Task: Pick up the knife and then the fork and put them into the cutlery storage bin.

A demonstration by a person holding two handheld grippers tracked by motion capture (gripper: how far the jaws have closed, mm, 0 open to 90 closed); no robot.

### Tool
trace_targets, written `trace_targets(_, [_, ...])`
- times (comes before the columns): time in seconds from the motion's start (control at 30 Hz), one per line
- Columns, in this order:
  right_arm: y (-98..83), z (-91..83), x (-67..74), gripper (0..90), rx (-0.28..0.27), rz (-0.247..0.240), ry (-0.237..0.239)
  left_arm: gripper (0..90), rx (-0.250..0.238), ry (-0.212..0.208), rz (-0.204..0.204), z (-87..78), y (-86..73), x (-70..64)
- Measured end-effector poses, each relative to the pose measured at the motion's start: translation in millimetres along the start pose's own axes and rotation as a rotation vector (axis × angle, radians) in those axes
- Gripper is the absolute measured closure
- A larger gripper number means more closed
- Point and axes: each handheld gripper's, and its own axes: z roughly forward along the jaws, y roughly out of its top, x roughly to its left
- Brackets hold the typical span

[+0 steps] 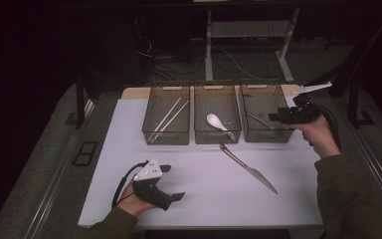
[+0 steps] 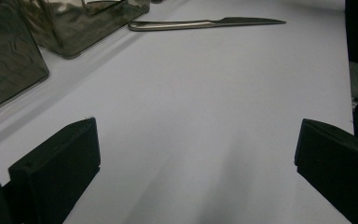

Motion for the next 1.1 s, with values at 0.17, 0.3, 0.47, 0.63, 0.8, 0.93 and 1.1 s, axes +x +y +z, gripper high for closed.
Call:
trace_targets(0.17, [-11.9,-12.2,9.3,43.2,-0.032,-0.003,0.043,0.0,-0.001,0.0,-0.004,-0.4,0.1,0.3])
trace_targets(0.3, [-23.8,-19.0,17.7,42.5,-0.042,-0.015,0.066,0.0,0.001,0.001,-0.002,-0.5,0.5,-0.7])
trace_targets(0.47, [-40.2,-24.3,29.7,41.1,-0.04,-0.027,0.093,0.0,-0.001,0.005,-0.004,-0.9,0.5,-0.7])
trace_targets(0.63, [-55.3,-27.0,42.3,40.6,-0.039,-0.044,0.112,0.0,0.006,-0.004,0.003,1.2,0.9,-0.4])
trace_targets(0.8, [-61.9,-26.6,54.7,39.7,-0.024,-0.063,0.132,0.0,0.005,-0.01,-0.003,1.7,0.7,0.2])
trace_targets(0.93, [-67.1,-21.4,64.3,38.5,0.008,-0.082,0.145,0.0,0.006,-0.008,0.002,0.9,0.8,-0.7])
trace_targets(1.1, [-73.1,-12.8,75.9,38.0,0.065,-0.096,0.159,0.0,0.004,-0.008,0.001,0.8,0.8,-0.7])
